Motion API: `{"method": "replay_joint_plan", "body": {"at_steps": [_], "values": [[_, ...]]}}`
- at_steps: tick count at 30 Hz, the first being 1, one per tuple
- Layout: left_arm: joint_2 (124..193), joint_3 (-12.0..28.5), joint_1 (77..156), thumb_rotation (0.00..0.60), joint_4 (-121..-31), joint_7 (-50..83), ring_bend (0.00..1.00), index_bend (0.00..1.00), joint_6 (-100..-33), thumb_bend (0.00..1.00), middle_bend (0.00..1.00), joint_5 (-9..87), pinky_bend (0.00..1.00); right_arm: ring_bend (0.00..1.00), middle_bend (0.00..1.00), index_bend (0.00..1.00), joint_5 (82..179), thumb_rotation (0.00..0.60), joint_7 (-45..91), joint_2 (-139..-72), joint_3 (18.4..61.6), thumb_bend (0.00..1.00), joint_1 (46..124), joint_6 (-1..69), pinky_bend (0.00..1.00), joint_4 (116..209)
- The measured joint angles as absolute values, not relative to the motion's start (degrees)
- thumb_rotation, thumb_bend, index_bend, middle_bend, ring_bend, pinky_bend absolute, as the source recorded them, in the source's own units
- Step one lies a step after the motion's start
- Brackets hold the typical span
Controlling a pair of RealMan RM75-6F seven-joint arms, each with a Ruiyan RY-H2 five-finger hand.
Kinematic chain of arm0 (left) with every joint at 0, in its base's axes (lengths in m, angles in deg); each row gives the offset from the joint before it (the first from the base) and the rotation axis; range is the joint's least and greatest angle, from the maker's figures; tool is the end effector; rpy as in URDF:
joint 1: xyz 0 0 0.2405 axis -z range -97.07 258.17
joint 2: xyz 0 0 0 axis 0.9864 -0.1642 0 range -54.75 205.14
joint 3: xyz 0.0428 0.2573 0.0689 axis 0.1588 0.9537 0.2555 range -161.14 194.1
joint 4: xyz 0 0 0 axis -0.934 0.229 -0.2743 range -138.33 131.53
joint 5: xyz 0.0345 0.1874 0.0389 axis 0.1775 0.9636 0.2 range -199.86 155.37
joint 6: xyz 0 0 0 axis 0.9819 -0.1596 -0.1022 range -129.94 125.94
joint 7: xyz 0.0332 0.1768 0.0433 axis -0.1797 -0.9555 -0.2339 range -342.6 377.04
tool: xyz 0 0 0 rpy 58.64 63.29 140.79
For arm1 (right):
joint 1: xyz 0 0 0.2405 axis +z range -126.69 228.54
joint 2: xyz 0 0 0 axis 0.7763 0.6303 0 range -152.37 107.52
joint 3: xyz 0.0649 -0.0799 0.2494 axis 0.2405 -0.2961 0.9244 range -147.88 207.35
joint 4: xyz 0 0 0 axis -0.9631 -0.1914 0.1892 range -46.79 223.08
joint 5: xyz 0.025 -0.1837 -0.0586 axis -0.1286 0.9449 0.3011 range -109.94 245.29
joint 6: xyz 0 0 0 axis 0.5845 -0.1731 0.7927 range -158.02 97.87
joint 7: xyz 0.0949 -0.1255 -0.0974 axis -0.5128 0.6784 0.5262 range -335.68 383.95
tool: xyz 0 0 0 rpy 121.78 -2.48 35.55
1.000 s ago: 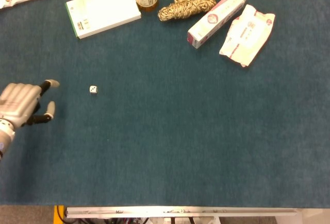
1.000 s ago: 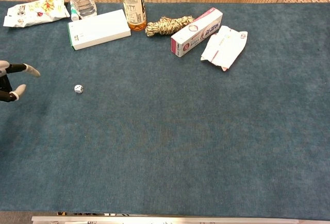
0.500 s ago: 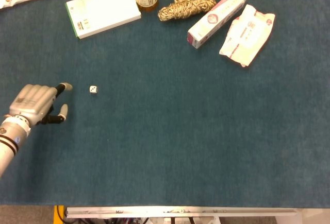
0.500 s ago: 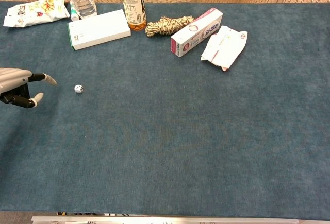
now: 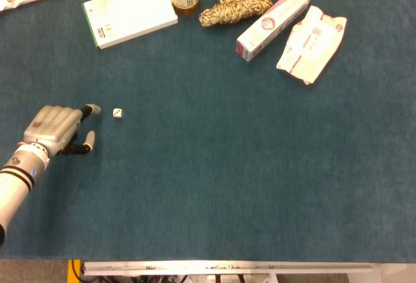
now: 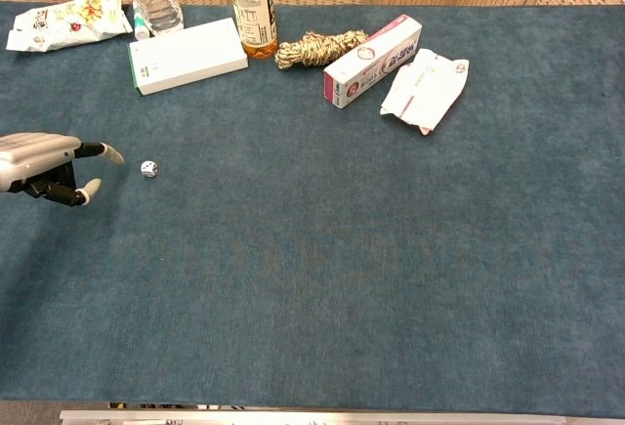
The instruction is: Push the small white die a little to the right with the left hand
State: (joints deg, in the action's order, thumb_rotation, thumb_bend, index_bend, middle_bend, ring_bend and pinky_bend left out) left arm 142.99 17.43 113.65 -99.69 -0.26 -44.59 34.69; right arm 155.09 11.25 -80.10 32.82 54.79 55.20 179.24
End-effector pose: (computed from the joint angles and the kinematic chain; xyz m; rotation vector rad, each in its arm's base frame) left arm -0.2864 0.3054 0.0416 -1.8868 -1.2524 -0.4026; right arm -0.3244 -0.2176 0.2185 1.3531 -0.9646 0.9831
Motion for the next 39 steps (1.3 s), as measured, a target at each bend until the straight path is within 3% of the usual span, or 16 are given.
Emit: {"method": "replay_joint_plan", "body": {"at_steps": [22, 39], "values": [[145.7, 18.4, 116.7, 0.391, -99.9, -0.8, 1.0, 0.15, -44.4, 0.56, 1.0, 32.8, 1.0, 0.2, 0.32, 0.3, 154.4, 0.6, 9.3, -80.2, 32.7, 0.29, 53.7, 55.7, 0.17, 177.5], [145.2, 18.3, 118.0, 0.399, -105.2, -1.6, 1.0, 0.14, -47.4, 0.56, 1.0, 34.3, 1.0, 0.2, 0.32, 0.3, 154.4, 0.6, 6.9, -81.0, 32.9, 0.29, 53.6, 55.5, 0.17, 175.1]]}}
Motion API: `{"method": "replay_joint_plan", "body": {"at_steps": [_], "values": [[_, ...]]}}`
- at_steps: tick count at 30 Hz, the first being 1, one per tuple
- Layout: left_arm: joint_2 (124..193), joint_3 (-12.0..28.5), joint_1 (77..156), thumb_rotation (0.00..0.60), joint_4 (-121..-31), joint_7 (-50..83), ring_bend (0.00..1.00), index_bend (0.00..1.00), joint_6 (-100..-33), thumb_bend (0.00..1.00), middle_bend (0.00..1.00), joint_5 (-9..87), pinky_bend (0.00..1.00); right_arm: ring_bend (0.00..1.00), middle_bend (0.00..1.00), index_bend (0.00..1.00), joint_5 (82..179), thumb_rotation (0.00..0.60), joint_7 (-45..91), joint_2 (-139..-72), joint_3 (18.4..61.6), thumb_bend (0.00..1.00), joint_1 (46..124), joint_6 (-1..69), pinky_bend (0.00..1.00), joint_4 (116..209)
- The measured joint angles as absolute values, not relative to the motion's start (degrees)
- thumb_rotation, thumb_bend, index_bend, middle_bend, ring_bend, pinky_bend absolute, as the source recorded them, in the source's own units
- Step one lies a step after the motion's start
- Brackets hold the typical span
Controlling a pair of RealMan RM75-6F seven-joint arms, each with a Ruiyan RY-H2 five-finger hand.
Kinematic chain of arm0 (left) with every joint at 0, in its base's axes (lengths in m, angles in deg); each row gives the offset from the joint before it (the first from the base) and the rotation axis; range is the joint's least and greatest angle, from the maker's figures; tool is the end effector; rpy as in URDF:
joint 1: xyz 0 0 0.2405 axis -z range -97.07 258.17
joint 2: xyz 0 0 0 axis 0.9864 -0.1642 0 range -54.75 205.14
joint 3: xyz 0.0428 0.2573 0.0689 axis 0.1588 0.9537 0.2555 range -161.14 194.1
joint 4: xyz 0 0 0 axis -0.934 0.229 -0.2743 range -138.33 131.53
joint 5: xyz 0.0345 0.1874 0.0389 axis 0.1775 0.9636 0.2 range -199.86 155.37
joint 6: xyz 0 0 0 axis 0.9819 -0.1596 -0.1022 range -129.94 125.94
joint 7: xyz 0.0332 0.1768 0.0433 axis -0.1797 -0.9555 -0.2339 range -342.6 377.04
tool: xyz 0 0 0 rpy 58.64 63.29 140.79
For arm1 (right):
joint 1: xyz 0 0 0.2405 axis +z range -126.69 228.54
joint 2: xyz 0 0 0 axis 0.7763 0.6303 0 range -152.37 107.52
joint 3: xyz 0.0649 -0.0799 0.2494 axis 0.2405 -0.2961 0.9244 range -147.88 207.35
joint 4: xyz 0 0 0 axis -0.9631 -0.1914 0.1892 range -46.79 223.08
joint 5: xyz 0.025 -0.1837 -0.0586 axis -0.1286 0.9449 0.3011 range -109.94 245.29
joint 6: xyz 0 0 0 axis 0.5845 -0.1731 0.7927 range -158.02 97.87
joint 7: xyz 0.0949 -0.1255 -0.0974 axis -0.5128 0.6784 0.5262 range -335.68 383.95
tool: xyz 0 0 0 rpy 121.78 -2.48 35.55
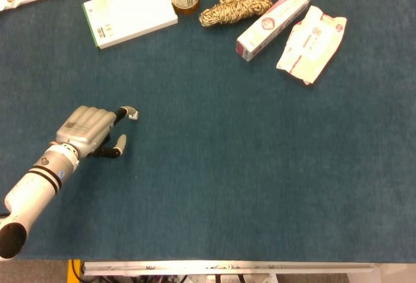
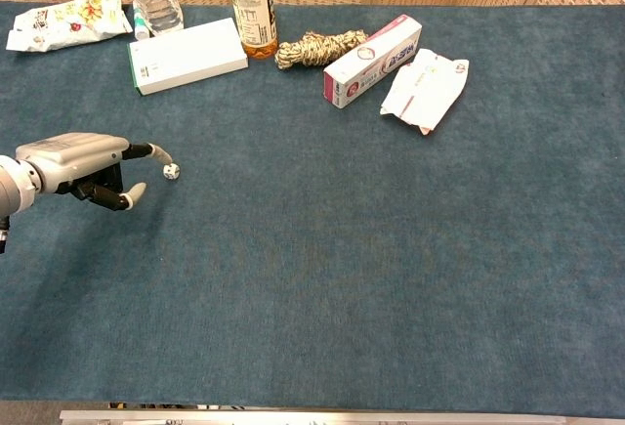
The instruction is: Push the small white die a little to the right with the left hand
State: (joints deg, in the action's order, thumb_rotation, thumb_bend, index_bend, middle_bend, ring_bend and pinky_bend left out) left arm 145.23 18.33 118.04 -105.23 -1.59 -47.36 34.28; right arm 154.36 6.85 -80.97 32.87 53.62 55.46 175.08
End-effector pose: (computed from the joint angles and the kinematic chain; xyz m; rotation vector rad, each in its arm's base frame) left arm -0.2352 0.3053 0.0185 -1.9831 -1.2489 -0.5112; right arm -0.3423 -0.2116 0.2242 1.3125 -0.9882 0.9815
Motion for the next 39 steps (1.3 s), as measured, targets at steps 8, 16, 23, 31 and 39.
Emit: {"method": "replay_joint_plan", "body": {"at_steps": [8, 16, 23, 31, 39], "values": [[145.2, 19.8, 118.5, 0.483, -104.8, -4.4, 1.0, 0.14, -48.2, 0.56, 1.0, 31.7, 1.0, 0.2, 0.32, 0.3, 154.4, 0.6, 6.4, -81.2, 32.9, 0.29, 53.8, 55.1, 0.17, 174.5], [146.4, 20.6, 118.9, 0.498, -103.5, -5.5, 1.0, 0.14, -48.6, 0.56, 1.0, 29.6, 1.0, 0.2, 0.32, 0.3, 154.5, 0.6, 6.0, -81.1, 32.8, 0.29, 53.5, 55.5, 0.17, 174.3], [147.8, 20.7, 119.9, 0.502, -102.9, -6.0, 1.0, 0.14, -47.8, 0.56, 1.0, 28.4, 1.0, 0.2, 0.32, 0.3, 154.5, 0.6, 5.6, -81.1, 32.8, 0.29, 53.2, 55.7, 0.17, 173.9], [147.5, 20.3, 120.2, 0.503, -104.6, -5.3, 1.0, 0.14, -48.2, 0.56, 1.0, 29.5, 1.0, 0.2, 0.32, 0.3, 154.4, 0.6, 5.1, -81.1, 32.8, 0.29, 53.1, 55.9, 0.17, 173.6], [147.2, 20.2, 120.6, 0.503, -106.8, -5.2, 1.0, 0.13, -49.2, 0.56, 1.0, 31.4, 1.0, 0.2, 0.32, 0.3, 154.3, 0.6, 4.6, -81.4, 32.8, 0.29, 52.9, 55.8, 0.17, 172.9]]}}
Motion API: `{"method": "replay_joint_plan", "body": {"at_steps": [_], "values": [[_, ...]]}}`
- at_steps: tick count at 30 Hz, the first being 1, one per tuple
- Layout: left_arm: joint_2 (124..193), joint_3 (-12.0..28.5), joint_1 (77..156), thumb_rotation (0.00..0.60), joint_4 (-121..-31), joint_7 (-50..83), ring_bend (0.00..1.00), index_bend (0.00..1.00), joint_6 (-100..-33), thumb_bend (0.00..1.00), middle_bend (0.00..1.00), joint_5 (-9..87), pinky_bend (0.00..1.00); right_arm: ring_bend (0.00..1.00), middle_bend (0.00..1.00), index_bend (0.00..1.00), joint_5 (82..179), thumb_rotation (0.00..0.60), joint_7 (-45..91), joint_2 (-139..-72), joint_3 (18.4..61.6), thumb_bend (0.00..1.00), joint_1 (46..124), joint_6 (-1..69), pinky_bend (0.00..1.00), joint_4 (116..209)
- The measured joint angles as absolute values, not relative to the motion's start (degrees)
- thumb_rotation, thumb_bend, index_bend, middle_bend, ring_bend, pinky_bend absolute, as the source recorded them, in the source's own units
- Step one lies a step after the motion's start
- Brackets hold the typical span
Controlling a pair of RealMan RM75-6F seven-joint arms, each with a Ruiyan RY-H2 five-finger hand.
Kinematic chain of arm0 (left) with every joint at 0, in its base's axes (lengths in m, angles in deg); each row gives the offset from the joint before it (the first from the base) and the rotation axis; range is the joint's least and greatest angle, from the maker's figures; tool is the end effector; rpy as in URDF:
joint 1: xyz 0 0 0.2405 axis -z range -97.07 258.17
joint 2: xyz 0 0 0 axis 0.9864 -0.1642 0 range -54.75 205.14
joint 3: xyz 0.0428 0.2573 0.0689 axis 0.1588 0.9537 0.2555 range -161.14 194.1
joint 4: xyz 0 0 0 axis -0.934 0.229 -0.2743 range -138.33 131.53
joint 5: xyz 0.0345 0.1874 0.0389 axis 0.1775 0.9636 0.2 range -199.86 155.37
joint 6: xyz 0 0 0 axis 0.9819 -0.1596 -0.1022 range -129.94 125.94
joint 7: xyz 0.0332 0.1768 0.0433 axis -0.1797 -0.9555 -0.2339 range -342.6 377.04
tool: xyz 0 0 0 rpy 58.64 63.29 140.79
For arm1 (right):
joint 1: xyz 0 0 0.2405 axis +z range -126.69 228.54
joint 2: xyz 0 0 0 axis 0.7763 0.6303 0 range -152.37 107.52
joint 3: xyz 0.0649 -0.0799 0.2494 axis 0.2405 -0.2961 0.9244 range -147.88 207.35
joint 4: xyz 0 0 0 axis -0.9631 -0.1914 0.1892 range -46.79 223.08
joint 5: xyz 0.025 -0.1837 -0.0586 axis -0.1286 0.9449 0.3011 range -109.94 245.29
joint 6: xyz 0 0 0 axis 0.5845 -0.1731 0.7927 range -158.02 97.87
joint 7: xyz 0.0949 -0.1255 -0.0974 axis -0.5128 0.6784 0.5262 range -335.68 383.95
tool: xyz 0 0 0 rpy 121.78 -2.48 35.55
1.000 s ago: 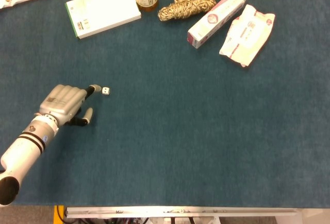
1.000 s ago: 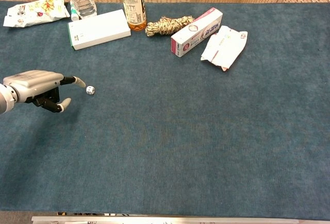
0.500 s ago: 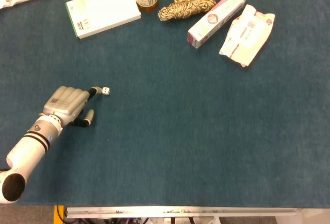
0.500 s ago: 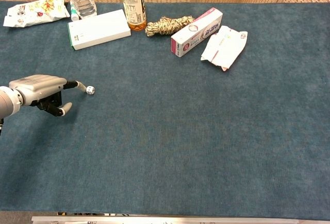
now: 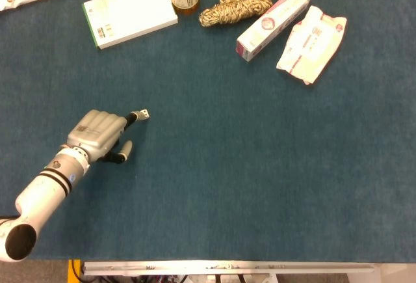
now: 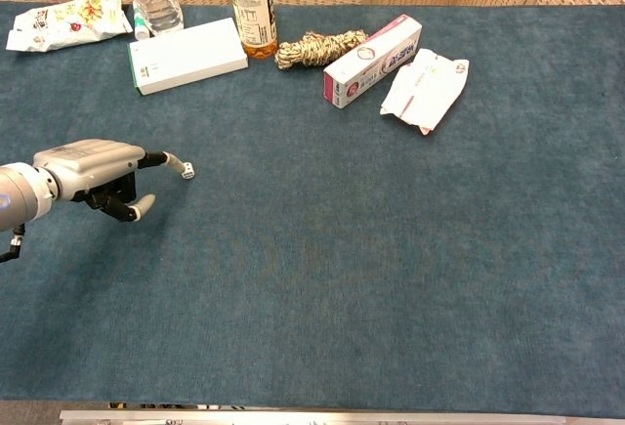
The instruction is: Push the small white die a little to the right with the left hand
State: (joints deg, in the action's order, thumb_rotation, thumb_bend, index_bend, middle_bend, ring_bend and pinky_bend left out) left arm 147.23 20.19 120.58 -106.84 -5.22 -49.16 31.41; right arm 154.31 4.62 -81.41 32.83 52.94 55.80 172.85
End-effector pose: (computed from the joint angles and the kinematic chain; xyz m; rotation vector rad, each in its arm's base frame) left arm -0.2222 0.3013 0.0047 -2.0277 -1.2272 -0.4956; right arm -0.3506 -0.2075 0.2274 1.2966 -0.9952 0.9822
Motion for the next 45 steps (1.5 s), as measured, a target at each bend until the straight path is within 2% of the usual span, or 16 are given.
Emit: {"method": "replay_joint_plan", "body": {"at_steps": [6, 9, 11, 12, 17, 21, 24, 26, 28, 33, 37, 45], "values": [[146.5, 19.9, 119.7, 0.502, -107.6, -4.8, 0.99, 0.11, -52.0, 0.56, 1.0, 32.5, 1.0, 0.2, 0.32, 0.3, 154.4, 0.6, 4.7, -81.4, 32.9, 0.29, 53.2, 55.6, 0.17, 172.9], [146.0, 19.8, 118.4, 0.538, -107.8, -3.9, 0.9, 0.08, -54.5, 0.55, 0.97, 33.8, 0.98, 0.2, 0.32, 0.3, 154.6, 0.6, 4.9, -81.4, 32.9, 0.29, 53.4, 55.4, 0.17, 173.0], [145.7, 19.7, 117.0, 0.592, -107.9, -3.0, 0.81, 0.06, -57.0, 0.55, 0.88, 35.1, 0.92, 0.2, 0.32, 0.3, 154.6, 0.6, 5.1, -81.4, 33.0, 0.29, 53.4, 55.3, 0.17, 173.2], [145.5, 19.7, 116.3, 0.599, -107.8, -2.6, 0.79, 0.06, -58.2, 0.55, 0.85, 35.7, 0.9, 0.2, 0.32, 0.3, 154.7, 0.6, 5.2, -81.4, 33.0, 0.29, 53.5, 55.3, 0.17, 173.3], [144.6, 19.7, 111.6, 0.6, -107.1, -0.2, 0.63, 0.06, -66.7, 0.48, 0.64, 39.9, 0.76, 0.2, 0.32, 0.3, 154.8, 0.6, 5.9, -81.2, 32.9, 0.29, 53.6, 55.1, 0.17, 173.8], [144.2, 19.6, 107.4, 0.6, -105.8, 2.3, 0.49, 0.06, -73.9, 0.44, 0.51, 44.0, 0.61, 0.2, 0.32, 0.3, 154.6, 0.6, 6.5, -81.2, 33.0, 0.29, 53.9, 54.7, 0.17, 174.3], [144.3, 19.5, 104.2, 0.576, -103.8, 4.1, 0.37, 0.06, -79.5, 0.39, 0.4, 47.5, 0.49, 0.2, 0.32, 0.3, 154.6, 0.6, 7.0, -81.1, 33.0, 0.29, 54.2, 54.3, 0.17, 174.7], [144.6, 19.4, 101.9, 0.538, -102.1, 5.5, 0.28, 0.06, -83.3, 0.37, 0.32, 50.1, 0.4, 0.2, 0.32, 0.3, 154.8, 0.6, 7.3, -81.2, 33.0, 0.29, 54.5, 53.9, 0.17, 174.9], [144.8, 19.4, 99.8, 0.528, -100.5, 7.0, 0.23, 0.06, -86.2, 0.37, 0.28, 52.3, 0.35, 0.2, 0.32, 0.29, 154.9, 0.6, 7.6, -81.2, 33.0, 0.29, 54.8, 53.5, 0.17, 175.2], [144.3, 19.5, 95.1, 0.527, -98.6, 9.0, 0.22, 0.08, -90.7, 0.36, 0.26, 54.9, 0.33, 0.2, 0.32, 0.29, 155.2, 0.6, 8.6, -81.1, 33.0, 0.29, 55.5, 52.7, 0.17, 176.1], [143.2, 19.6, 92.8, 0.599, -99.9, 9.5, 0.22, 0.08, -91.8, 0.36, 0.26, 55.5, 0.33, 0.2, 0.32, 0.29, 155.3, 0.6, 9.5, -81.1, 33.0, 0.29, 56.0, 52.1, 0.17, 176.6], [142.6, 19.4, 90.9, 0.6, -100.7, 9.4, 0.22, 0.09, -91.5, 0.36, 0.26, 57.0, 0.33, 0.2, 0.32, 0.29, 156.4, 0.6, 10.7, -81.0, 32.5, 0.29, 56.9, 51.3, 0.17, 177.6]]}}
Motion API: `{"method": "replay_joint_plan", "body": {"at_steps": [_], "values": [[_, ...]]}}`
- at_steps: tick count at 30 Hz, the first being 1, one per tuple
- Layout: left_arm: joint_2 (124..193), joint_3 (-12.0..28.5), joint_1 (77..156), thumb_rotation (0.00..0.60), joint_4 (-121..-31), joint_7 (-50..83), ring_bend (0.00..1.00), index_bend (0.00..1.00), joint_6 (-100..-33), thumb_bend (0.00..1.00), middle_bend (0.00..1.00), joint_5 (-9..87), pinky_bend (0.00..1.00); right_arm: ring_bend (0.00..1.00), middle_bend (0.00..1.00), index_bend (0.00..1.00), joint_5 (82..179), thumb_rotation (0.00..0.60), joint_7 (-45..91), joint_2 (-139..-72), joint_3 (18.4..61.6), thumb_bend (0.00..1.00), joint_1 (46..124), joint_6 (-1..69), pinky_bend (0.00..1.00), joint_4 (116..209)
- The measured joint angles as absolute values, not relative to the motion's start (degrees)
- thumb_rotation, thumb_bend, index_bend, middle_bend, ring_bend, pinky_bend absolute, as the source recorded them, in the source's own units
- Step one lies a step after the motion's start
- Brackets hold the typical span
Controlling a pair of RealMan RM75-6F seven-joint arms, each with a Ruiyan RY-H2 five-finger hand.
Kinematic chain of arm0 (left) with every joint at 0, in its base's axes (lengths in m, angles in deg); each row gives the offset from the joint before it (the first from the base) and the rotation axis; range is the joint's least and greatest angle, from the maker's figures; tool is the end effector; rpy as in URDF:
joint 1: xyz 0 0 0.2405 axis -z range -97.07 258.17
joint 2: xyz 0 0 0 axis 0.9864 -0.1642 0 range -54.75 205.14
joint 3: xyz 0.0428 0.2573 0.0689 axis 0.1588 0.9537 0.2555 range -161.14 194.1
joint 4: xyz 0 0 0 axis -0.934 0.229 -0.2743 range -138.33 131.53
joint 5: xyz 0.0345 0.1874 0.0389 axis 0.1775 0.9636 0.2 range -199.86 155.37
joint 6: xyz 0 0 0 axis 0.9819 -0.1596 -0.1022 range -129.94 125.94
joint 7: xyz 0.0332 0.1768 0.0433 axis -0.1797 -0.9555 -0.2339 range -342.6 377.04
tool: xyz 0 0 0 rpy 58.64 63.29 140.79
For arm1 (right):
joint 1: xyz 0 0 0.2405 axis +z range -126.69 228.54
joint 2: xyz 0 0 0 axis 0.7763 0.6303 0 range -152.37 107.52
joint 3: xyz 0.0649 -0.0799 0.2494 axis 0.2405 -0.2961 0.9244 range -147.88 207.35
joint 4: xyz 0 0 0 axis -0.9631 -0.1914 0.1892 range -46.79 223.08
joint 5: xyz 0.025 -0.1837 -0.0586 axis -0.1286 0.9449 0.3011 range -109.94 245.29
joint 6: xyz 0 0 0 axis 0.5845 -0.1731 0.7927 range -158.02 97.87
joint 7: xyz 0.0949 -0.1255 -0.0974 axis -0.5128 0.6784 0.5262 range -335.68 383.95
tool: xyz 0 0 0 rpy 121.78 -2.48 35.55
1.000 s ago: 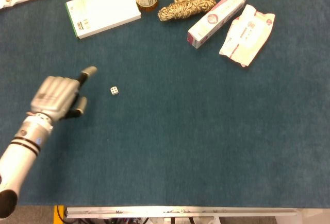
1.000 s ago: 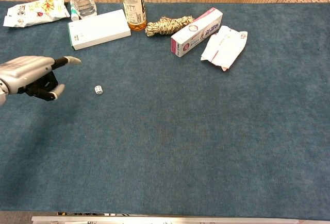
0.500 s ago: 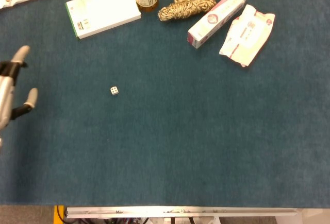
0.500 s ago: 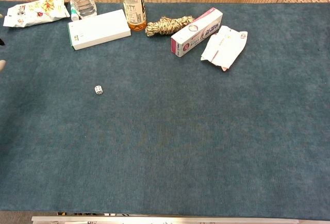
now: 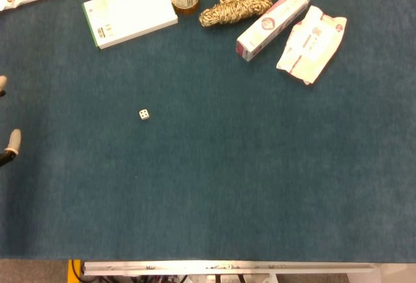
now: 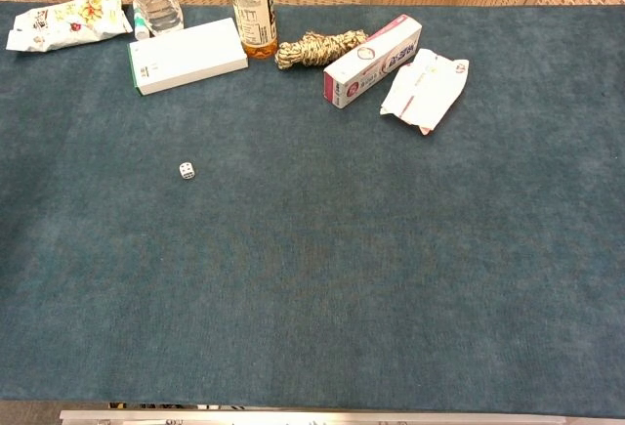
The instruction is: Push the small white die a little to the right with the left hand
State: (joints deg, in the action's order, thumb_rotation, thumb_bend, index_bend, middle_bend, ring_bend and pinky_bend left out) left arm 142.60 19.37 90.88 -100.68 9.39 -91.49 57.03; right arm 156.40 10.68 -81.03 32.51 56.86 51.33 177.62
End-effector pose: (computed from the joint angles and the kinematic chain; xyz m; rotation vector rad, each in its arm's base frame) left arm -0.3012 0.2293 0.1559 -1.3671 -0.9197 -0.8851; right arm -0.3246 -0.2282 0.2026 1.4254 -0.9936 0.9626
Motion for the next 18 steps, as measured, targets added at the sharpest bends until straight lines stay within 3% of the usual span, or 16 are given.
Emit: {"method": "replay_joint_plan", "body": {"at_steps": [18], "values": [[143.2, 17.8, 89.6, 0.6, -99.7, 9.0, 0.22, 0.09, -90.4, 0.36, 0.26, 61.6, 0.33, 0.2, 0.32, 0.29, 157.6, 0.6, 13.2, -79.6, 31.1, 0.29, 57.6, 49.9, 0.17, 180.7]]}}
